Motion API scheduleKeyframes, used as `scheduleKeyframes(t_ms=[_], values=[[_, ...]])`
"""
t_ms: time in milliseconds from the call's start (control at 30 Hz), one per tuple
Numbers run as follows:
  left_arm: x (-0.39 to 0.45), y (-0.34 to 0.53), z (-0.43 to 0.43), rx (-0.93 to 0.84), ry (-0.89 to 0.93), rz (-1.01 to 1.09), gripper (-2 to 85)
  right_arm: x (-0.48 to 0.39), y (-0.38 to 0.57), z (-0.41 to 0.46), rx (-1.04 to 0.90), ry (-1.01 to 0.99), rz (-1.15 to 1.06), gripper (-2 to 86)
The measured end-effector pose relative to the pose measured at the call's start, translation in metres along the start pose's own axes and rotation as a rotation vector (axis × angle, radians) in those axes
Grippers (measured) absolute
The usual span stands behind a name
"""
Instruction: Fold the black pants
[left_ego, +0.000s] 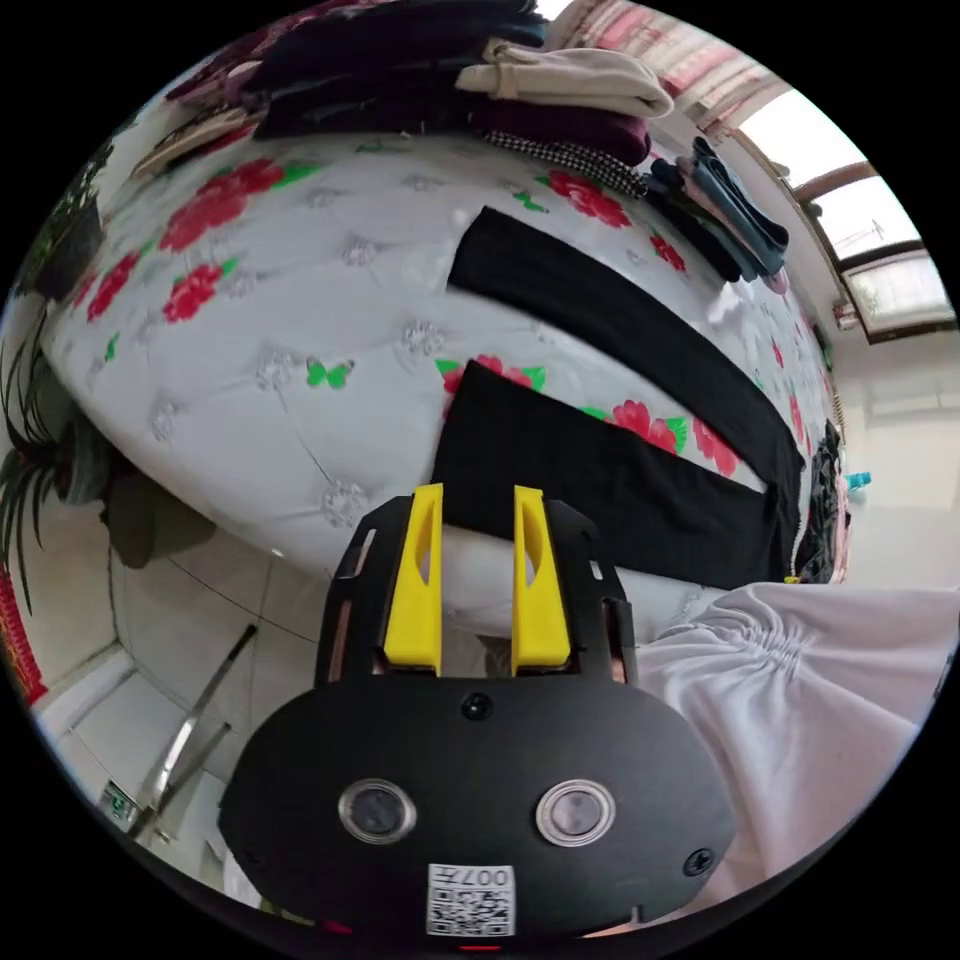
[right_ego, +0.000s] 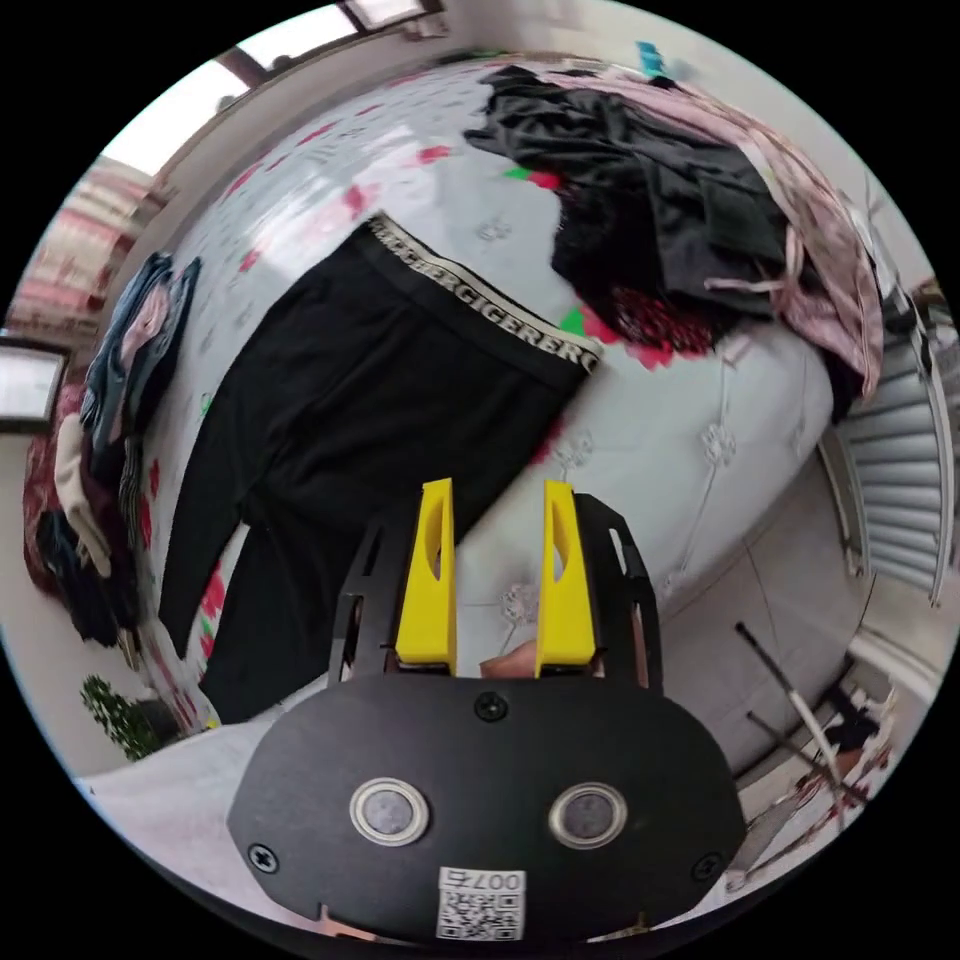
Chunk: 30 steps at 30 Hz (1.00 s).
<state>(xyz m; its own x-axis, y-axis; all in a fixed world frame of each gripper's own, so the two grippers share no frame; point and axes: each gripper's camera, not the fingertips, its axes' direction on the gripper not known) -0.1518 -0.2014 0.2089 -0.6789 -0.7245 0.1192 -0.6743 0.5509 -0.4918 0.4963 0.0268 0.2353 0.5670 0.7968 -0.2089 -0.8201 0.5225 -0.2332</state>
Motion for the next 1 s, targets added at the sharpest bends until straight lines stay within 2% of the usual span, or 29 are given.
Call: scheduleKeyframes(t_ms=[67, 200, 333, 467, 600, 700, 867, 1000], values=[[-0.004, 0.008, 0.007, 0.011, 0.03, -0.062, 9.4, 0.005, 0.0, 0.002, 0.015, -0.008, 0.05, 9.7], [-0.006, 0.012, 0.003, 0.024, -0.085, -0.133, 4.6, 0.006, -0.004, 0.001, -0.006, -0.015, 0.058, 9.8], [0.003, 0.014, -0.002, 0.012, -0.152, -0.093, 5.0, 0.003, -0.004, -0.004, -0.005, -0.069, -0.037, 8.5], [-0.008, 0.017, -0.01, 0.003, -0.067, -0.093, 7.1, 0.005, -0.002, -0.003, -0.003, -0.115, -0.053, 6.1], [-0.02, 0.019, -0.016, -0.008, -0.114, -0.066, 1.8, 0.019, 0.002, 0.006, -0.026, -0.105, -0.02, 2.4], [-0.042, 0.024, -0.023, 0.007, -0.03, -0.136, -0.4, 0.037, 0.005, 0.004, -0.019, -0.187, 0.013, 0.4], [-0.094, 0.046, -0.035, 0.079, 0.209, -0.311, -0.9, 0.058, 0.01, -0.011, 0.028, -0.264, -0.003, -0.1], [-0.121, 0.059, -0.046, 0.139, 0.319, -0.368, -1.0, 0.07, 0.012, -0.025, 0.078, -0.341, 0.002, -0.2]])
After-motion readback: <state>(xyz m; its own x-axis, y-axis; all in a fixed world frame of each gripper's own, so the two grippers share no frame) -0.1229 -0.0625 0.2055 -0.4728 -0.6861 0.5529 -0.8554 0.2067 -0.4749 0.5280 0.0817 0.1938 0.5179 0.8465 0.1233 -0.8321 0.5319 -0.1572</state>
